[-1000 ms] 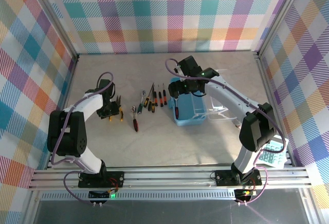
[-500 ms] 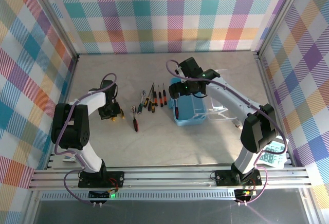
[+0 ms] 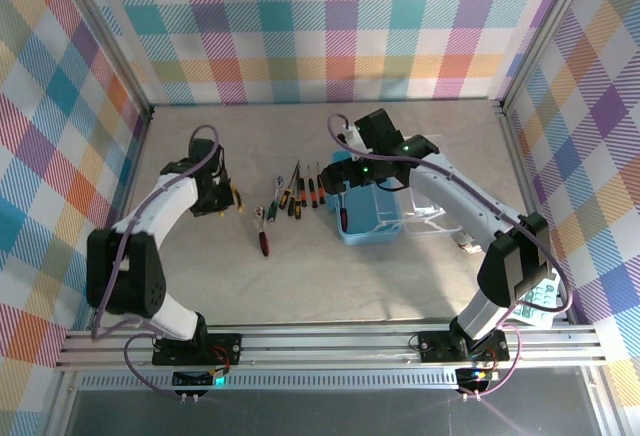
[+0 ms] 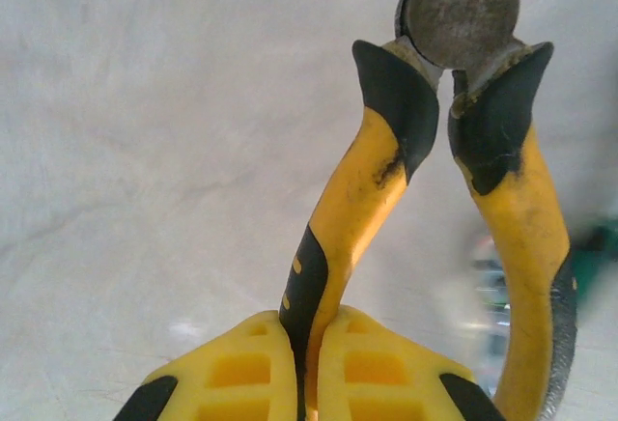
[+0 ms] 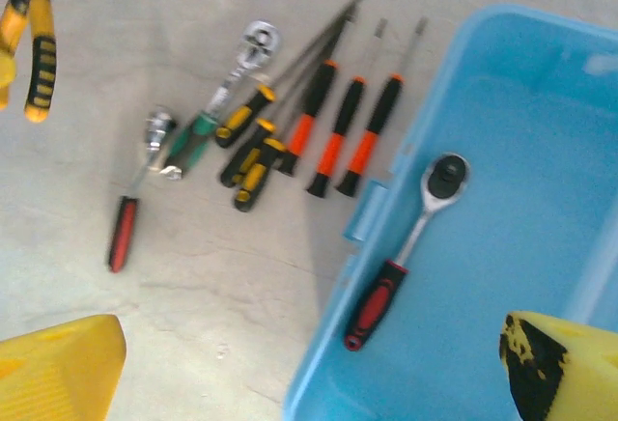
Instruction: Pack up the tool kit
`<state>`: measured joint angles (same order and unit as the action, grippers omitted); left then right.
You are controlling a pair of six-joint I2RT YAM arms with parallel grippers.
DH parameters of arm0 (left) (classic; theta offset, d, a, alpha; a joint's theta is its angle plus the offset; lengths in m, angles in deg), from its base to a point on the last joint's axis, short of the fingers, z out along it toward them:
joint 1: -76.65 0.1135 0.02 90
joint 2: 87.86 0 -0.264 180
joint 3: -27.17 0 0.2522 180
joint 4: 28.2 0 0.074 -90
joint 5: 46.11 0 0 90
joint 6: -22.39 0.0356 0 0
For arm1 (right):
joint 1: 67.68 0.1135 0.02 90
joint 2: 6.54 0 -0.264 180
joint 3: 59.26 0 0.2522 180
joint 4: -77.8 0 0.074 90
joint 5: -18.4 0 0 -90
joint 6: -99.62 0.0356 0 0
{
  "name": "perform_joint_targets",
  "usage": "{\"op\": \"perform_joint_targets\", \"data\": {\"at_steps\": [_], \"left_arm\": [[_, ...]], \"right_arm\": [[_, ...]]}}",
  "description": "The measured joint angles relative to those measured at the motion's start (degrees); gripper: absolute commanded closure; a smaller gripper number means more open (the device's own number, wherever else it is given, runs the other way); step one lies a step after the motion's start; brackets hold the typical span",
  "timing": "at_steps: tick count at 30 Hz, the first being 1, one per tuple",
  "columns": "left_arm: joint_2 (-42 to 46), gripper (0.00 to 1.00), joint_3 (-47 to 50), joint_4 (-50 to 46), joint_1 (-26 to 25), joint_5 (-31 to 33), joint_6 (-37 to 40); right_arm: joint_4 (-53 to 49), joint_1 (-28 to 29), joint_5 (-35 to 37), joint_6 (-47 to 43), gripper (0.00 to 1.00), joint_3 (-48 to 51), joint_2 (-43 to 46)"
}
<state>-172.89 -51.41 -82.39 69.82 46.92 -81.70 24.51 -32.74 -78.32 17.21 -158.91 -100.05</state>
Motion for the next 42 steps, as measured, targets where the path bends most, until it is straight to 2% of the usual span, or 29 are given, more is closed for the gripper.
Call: {"op": "perform_joint_targets", "data": {"at_steps": [3,7,11,16,22,23,25,26,29,31,32,33,34,35,38,40,42], "left_arm": [[5.7,1.0,-2.93,1.9,-1.81,-6.78,-1.46],[7.65,1.0,-3.74,7.61,-8.11,-15.47,-4.7],[5.2,1.0,-3.69,11.89,-14.34,-21.51,-7.87],[1.6,1.0,-3.89,14.78,-18.78,-24.7,-9.94],[0.59,1.0,-4.72,16.65,-20.33,-26.27,-11.52],[0.59,1.0,-4.79,17.16,-20.44,-26.56,-11.69],[0.59,1.0,-4.81,17.88,-20.68,-27.06,-12.07],[0.59,1.0,-4.81,18.16,-20.81,-27.26,-12.09],[0.59,1.0,-4.81,18.4,-20.9,-27.19,-12.09],[0.59,1.0,-4.81,18.51,-20.9,-27.1,-12.11],[0.59,0.94,-4.81,18.53,-20.9,-26.99,-12.09],[0.59,0.77,-4.81,18.49,-20.9,-26.95,-12.09],[0.59,0.53,-4.81,18.38,-20.9,-26.91,-11.8],[0.59,0.39,-4.81,18.32,-20.9,-26.8,-11.58],[0.59,0.16,-5.88,17.16,-20.87,-24.68,-9.6],[0.61,0.09,-7.26,15.43,-20.2,-22.84,-7.85],[0.81,0.07,-8.2,14.21,-19.26,-21.42,-6.34]], "right_arm": [[2.49,0.55,-3.98,0.02,0.01,0.39,1.03],[6.4,2.01,-8.5,0.59,0.0,1.07,1.11],[9.81,2.78,-11.82,2.25,0.08,1.84,1.11],[12.72,2.99,-13.05,4.17,0.2,3.13,1.11],[13.51,2.99,-10.93,5.99,0.41,3.89,1.11],[13.68,2.99,-10.34,6.32,0.51,3.93,1.11],[13.9,2.99,-9.29,6.8,0.77,4.09,1.11],[13.92,2.99,-8.79,6.93,0.86,4.15,1.11],[13.84,2.93,-7.67,8.17,0.98,4.2,1.11],[13.79,2.89,-7.3,8.68,1.0,4.2,1.11],[13.81,2.86,-7.15,8.63,1.0,4.2,1.11],[13.81,2.69,-6.86,8.66,1.0,4.2,1.16],[13.73,2.62,-6.8,8.63,1.0,4.2,1.25],[13.64,2.51,-6.75,8.41,1.0,4.24,1.42],[12.28,0.79,-5.92,7.93,1.0,6.01,3.19],[10.64,-1.7,-5.64,7.37,1.0,8.41,5.66],[8.55,-4.85,-5.29,6.51,1.0,10.45,8.61]]}}
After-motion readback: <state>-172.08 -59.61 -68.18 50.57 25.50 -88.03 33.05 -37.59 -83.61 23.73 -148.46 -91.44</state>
